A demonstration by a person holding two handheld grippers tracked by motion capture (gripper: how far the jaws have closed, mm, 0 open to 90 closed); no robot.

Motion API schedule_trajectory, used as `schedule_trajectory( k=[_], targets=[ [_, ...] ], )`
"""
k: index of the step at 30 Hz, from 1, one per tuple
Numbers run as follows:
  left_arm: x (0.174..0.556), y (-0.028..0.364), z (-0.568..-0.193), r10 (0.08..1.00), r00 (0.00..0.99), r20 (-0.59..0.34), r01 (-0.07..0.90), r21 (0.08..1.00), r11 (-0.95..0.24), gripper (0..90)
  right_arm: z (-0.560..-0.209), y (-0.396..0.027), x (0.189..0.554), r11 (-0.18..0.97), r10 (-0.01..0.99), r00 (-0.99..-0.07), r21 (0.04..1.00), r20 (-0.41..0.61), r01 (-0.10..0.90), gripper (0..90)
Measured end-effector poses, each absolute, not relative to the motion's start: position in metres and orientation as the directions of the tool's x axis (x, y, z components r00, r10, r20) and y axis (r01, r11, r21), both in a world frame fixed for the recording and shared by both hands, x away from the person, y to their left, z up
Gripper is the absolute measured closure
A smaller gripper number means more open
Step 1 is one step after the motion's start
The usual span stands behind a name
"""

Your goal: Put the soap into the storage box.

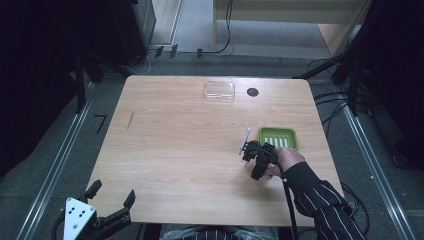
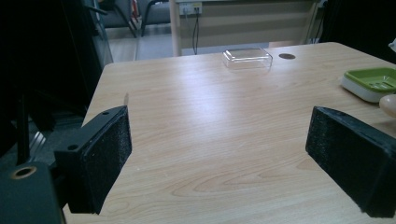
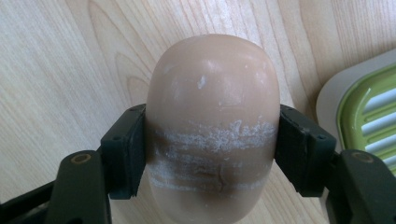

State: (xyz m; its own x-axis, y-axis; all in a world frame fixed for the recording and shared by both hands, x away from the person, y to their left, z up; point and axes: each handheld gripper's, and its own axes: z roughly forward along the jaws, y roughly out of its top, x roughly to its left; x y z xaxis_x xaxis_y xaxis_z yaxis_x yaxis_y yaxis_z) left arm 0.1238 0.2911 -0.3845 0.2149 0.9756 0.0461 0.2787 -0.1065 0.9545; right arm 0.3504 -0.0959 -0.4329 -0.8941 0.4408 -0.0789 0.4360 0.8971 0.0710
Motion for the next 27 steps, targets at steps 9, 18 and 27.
schedule_trajectory(
  k=[9,18,27],
  targets=[
    [0.124,0.292,-0.384,0.976,0.214,0.046,0.28,0.954,-0.107,7.2,-0.431,-0.108,0.351,0.901,0.433,-0.898,0.062,-0.081,0.429,33.5],
    [0.124,0.291,-0.384,0.976,0.215,0.046,0.278,0.955,-0.106,7.2,-0.428,-0.118,0.352,0.902,0.431,-0.898,0.056,-0.088,0.428,33.5],
    [0.124,0.291,-0.384,0.976,0.214,0.046,0.279,0.955,-0.106,7.2,-0.423,-0.13,0.354,0.903,0.429,-0.898,0.055,-0.093,0.426,33.5]
  ],
)
